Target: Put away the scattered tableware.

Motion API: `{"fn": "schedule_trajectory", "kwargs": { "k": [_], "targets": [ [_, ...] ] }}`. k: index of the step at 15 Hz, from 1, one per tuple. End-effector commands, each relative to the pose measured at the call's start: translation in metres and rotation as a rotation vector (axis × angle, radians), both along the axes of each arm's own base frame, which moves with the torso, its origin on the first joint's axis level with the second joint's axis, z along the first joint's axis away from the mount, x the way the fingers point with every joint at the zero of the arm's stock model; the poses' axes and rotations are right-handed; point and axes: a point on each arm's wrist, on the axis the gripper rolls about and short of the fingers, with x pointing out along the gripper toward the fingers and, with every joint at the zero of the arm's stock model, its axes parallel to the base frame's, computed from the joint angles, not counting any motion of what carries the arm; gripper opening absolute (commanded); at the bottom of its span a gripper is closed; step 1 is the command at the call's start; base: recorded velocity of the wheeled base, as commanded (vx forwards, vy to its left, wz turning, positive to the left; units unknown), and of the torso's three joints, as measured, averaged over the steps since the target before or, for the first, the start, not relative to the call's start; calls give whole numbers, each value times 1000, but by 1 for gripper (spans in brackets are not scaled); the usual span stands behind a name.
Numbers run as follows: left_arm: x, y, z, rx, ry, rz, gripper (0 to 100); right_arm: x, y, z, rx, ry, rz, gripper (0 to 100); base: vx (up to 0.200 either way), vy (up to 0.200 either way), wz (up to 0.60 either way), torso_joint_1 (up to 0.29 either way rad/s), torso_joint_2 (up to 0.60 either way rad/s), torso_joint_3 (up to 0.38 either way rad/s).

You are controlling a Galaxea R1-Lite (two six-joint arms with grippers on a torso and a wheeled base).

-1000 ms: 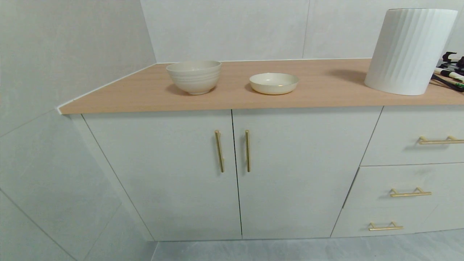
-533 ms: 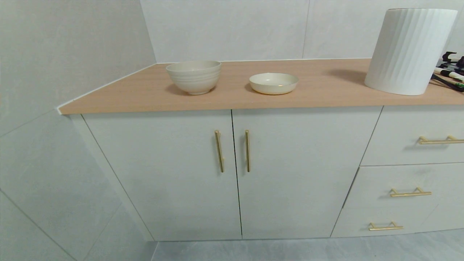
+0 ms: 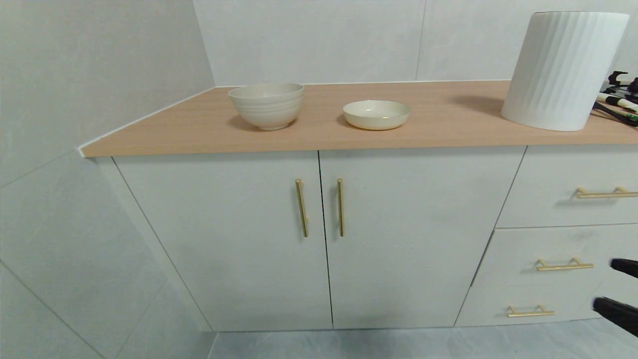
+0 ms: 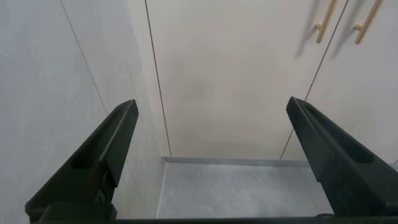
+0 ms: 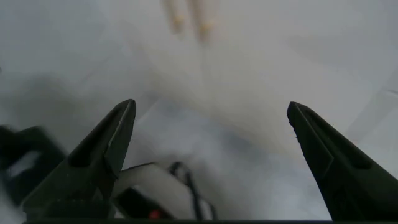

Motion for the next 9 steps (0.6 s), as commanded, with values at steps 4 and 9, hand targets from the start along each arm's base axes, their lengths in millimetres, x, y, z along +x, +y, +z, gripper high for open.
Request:
{"fn": "schedule_trajectory", "kwargs": {
  "k": [4, 9],
  "targets": [
    [0, 0, 0, 0, 0, 1, 100, 140, 129, -17, 34, 229, 339, 100, 0, 0, 0, 0, 0, 0],
    [0, 0, 0, 0, 0, 1, 100, 186, 189, -24, 113, 302, 369, 100, 0, 0, 0, 0, 0, 0]
  ]
}}
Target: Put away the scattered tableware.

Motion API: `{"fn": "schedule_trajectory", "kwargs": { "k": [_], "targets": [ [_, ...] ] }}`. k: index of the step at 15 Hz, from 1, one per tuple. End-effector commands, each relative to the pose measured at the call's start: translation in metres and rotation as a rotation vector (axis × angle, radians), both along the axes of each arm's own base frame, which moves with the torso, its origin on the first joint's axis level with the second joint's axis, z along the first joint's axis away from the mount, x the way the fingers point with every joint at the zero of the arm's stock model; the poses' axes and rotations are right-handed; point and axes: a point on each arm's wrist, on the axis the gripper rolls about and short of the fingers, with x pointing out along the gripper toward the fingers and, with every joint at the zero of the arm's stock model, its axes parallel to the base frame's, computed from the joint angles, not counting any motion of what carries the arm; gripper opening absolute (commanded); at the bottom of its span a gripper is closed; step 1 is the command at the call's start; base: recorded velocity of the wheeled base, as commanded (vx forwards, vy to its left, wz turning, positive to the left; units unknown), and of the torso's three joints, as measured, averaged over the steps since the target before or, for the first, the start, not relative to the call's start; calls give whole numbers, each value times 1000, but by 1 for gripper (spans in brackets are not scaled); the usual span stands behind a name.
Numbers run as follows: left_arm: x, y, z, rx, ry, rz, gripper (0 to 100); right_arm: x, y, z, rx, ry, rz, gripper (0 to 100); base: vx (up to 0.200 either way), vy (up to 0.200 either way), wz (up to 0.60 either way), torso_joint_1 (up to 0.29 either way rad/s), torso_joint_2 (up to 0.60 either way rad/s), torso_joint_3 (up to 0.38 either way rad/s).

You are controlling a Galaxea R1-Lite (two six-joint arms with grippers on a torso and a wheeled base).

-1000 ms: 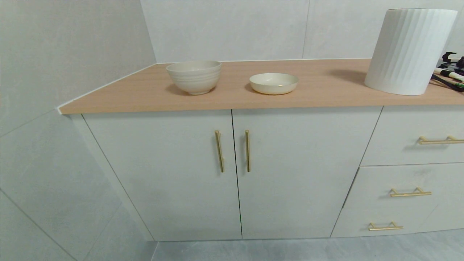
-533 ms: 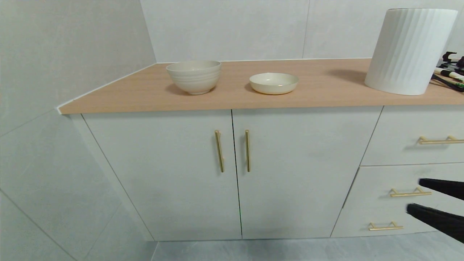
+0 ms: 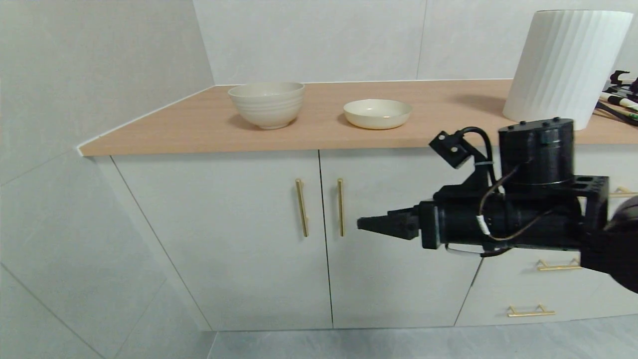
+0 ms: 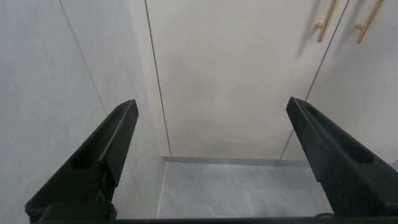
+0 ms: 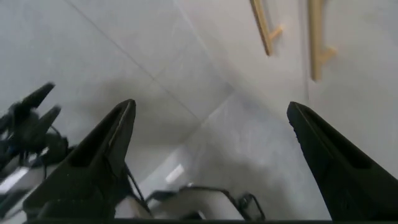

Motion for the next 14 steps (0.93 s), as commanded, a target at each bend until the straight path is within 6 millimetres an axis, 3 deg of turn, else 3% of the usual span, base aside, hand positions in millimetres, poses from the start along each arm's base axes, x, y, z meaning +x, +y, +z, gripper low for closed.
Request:
{"fn": "schedule_trajectory", "kwargs": {
  "k": [1, 7, 14],
  "targets": [
    [0, 0, 0, -1, 0, 0, 100, 27, 34, -35, -23, 59, 20, 100, 0, 0, 0, 0, 0, 0],
    [0, 0, 0, -1, 0, 0, 100, 49, 65, -70, 26, -65, -80, 100, 0, 0, 0, 0, 0, 0],
    [0, 0, 0, -1, 0, 0, 100, 70, 78, -75, 93, -119, -200, 100, 0, 0, 0, 0, 0, 0]
  ]
}}
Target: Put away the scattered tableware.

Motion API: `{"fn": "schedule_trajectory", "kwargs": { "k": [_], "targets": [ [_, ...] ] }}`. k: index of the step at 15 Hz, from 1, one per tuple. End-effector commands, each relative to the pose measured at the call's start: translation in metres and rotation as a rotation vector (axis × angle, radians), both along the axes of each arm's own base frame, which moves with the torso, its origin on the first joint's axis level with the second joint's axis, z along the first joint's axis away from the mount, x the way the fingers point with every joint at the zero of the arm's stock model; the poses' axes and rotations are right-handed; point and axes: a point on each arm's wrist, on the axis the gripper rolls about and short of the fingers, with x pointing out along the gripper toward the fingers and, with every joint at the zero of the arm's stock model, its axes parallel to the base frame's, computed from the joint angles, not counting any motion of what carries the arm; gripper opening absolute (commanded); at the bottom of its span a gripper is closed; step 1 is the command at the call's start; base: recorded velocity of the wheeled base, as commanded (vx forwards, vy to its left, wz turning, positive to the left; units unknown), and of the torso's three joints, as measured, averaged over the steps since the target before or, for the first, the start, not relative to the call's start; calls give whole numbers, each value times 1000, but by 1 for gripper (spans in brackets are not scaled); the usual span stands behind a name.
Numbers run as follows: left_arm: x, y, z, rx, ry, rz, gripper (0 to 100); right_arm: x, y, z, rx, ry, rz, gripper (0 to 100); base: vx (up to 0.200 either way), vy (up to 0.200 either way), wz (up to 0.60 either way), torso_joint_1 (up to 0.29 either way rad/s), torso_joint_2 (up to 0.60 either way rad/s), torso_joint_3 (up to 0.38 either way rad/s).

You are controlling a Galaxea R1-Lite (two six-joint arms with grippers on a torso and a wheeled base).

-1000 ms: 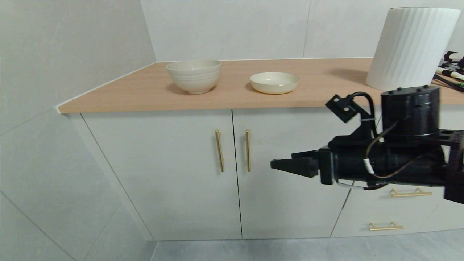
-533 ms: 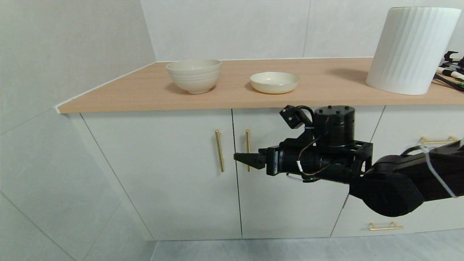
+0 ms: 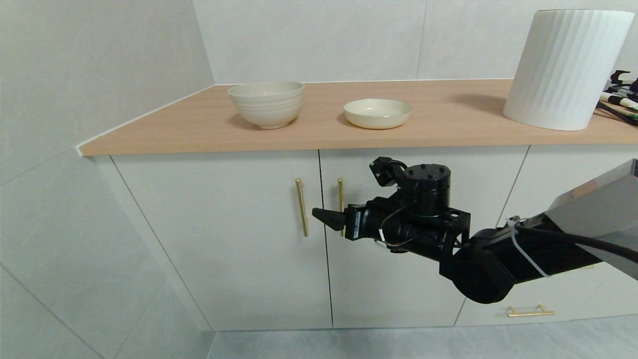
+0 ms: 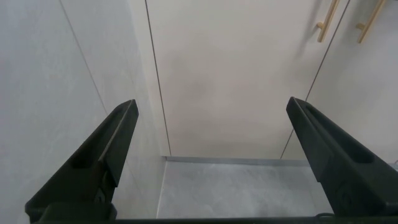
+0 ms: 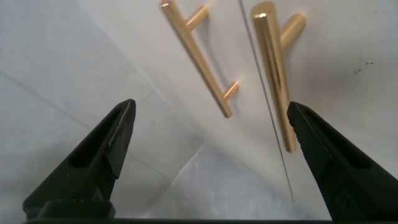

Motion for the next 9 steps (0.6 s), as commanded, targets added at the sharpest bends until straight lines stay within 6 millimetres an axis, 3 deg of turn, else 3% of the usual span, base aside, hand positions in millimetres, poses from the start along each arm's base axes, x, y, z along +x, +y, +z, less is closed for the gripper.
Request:
{"fn": "schedule_trajectory", "kwargs": {
  "k": [1, 9],
  "targets": [
    [0, 0, 0, -1, 0, 0, 100, 9, 5, -6, 15, 13, -11, 100, 0, 0, 0, 0, 0, 0],
    [0, 0, 0, -1, 0, 0, 100, 23, 18, -14, 93, 11, -51, 100, 0, 0, 0, 0, 0, 0]
  ]
}}
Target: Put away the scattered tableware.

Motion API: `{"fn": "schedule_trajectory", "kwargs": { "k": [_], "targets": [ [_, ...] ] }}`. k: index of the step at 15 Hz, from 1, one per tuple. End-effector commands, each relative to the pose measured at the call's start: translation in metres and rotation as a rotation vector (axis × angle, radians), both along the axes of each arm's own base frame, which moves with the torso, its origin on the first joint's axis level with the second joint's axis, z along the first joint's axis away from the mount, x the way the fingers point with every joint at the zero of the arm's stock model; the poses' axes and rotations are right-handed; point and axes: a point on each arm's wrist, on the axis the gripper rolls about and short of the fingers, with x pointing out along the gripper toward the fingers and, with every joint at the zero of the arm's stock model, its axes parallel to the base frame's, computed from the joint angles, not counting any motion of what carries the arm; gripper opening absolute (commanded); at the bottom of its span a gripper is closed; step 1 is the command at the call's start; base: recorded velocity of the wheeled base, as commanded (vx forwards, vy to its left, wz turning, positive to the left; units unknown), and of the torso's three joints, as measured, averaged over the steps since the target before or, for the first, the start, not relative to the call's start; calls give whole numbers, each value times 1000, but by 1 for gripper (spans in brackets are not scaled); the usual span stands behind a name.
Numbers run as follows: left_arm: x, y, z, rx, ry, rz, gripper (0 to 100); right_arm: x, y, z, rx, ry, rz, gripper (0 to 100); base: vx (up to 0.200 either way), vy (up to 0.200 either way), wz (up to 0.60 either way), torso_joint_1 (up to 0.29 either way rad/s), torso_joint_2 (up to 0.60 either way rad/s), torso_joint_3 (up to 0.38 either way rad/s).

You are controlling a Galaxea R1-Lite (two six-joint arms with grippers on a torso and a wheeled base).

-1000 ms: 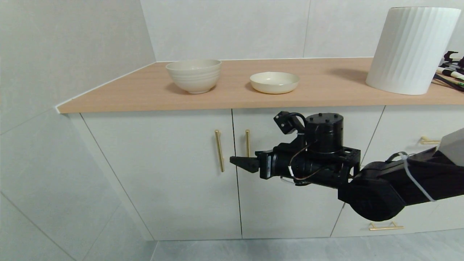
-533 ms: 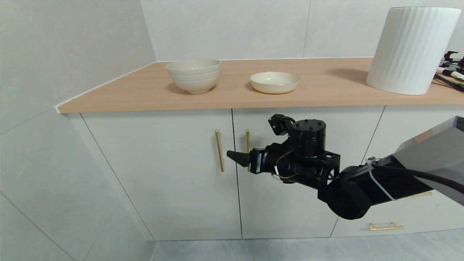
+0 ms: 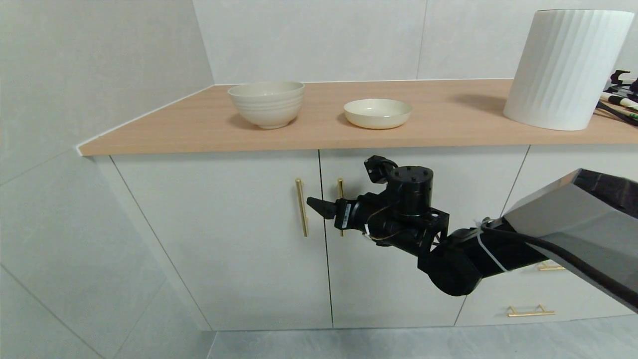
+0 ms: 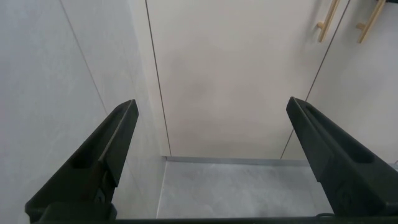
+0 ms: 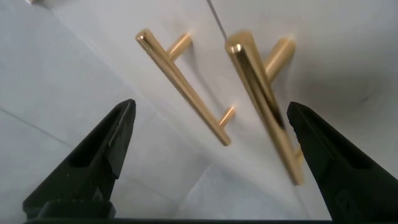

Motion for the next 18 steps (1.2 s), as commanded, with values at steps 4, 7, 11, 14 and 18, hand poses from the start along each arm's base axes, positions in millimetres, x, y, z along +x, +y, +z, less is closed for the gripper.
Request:
{"fn": "schedule_trajectory", "kwargs": {
  "k": [4, 7, 11, 14, 18],
  "targets": [
    [0, 0, 0, -1, -1, 0, 100, -12, 1, 2, 32, 9, 51, 100, 0, 0, 0, 0, 0, 0],
    [0, 0, 0, -1, -1, 2, 100, -15, 1, 1, 52, 15, 109, 100, 0, 0, 0, 0, 0, 0],
    [0, 0, 0, -1, -1, 2, 100, -19, -1, 0, 71, 50, 159, 100, 0, 0, 0, 0, 0, 0],
    [0, 0, 0, -1, -1, 0, 100, -35, -12, 8, 78, 82, 260, 100, 0, 0, 0, 0, 0, 0],
    [0, 0, 0, -1, -1, 2, 100, -48, -22, 8, 68, 97, 307, 100, 0, 0, 0, 0, 0, 0]
  ]
}}
